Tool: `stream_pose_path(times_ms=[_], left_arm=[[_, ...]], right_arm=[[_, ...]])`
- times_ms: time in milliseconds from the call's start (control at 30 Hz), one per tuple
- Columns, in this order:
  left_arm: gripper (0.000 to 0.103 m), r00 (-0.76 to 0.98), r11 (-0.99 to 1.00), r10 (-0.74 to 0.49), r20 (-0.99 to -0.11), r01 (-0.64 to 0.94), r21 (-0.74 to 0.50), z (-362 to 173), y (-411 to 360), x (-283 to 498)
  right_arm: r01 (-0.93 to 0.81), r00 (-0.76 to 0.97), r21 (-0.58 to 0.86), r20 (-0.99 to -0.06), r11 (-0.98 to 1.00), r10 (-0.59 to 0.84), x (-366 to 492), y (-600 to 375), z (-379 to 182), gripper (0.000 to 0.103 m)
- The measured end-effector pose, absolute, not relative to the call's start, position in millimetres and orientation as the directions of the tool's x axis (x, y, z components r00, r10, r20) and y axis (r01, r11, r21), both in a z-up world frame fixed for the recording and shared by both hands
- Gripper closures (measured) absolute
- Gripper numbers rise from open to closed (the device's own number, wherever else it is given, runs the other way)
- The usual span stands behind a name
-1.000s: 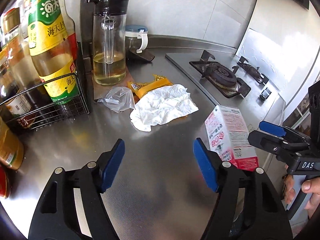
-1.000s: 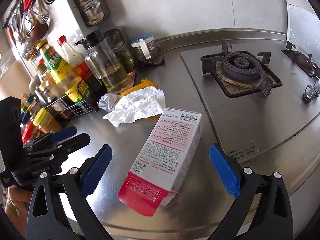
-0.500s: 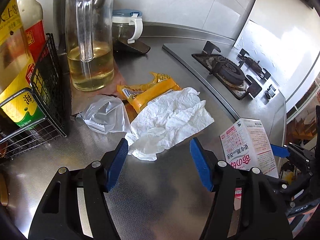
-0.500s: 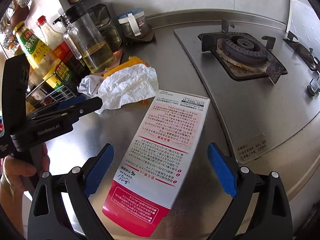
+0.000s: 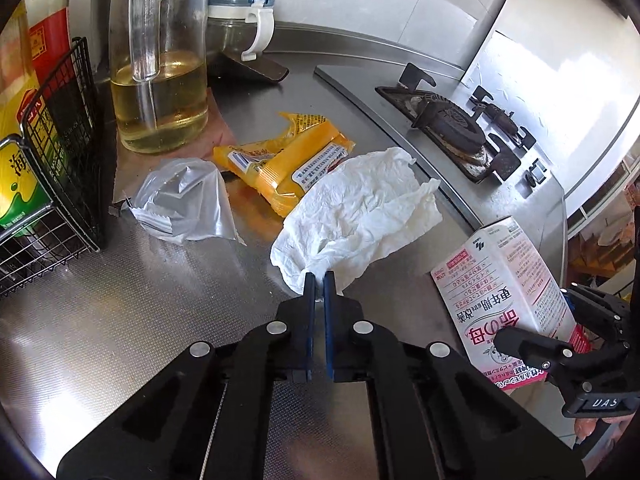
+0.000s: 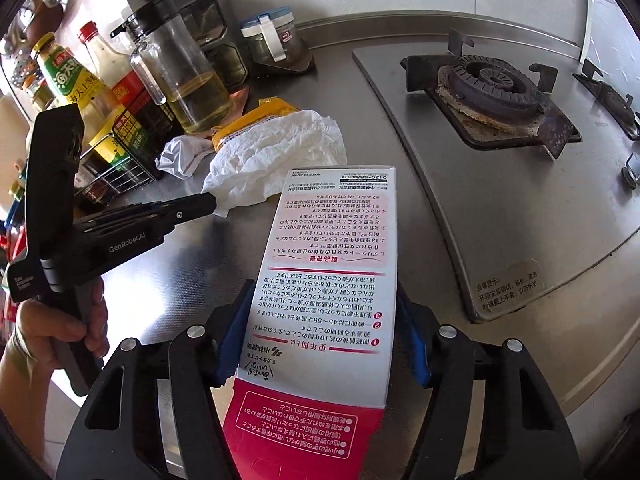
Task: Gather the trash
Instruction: 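Grasp the white tissue with the left tool while the right tool grasps the white-and-red medicine box, then carry the tissue and medicine box down over the floor bin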
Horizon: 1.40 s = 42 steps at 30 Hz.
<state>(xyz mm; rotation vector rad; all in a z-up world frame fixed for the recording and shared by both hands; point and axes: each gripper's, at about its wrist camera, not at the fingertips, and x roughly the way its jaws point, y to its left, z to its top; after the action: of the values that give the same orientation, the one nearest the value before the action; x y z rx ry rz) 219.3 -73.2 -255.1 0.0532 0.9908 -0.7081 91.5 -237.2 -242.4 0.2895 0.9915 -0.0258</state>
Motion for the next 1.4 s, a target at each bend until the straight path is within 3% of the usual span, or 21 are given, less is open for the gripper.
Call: stream_pose_path(times_ms=[400, 767, 1067, 1400], left_arm=[[0.101, 0.451, 0.818, -0.498, -0.741, 0.528, -0.228, -209.1, -53.9, 151.6], [0.101, 0.528, 0.886, -0.433, -0.731, 0.397, -0.238, -185.8, -29.5, 36.6], [0.101, 0.511, 0.902, -0.423, -0.749, 0.313, -0.296, -203.9, -23.6, -64.3], [0.101, 0.435, 0.927, -0.374, -0.819, 0.189, -0.323, -274.8, -11.7, -113.3]], right_arm=[[0.089, 0.594, 0.247, -0.791, 0.965, 0.148, 50.3, -234.2, -221.5, 0.044], [-0.022, 0.596, 0.219, -0.781, 0.975, 0.189, -24.6, -223.4, -206.6, 0.044], [-0.105, 0.535, 0.221, -0.809, 0.970, 0.242, -95.0, -217.2, -223.8, 0.044], [-0.106, 0.377, 0.229, -0.891, 0.968, 0.253, -127.9, -207.0, -306.4, 0.044]])
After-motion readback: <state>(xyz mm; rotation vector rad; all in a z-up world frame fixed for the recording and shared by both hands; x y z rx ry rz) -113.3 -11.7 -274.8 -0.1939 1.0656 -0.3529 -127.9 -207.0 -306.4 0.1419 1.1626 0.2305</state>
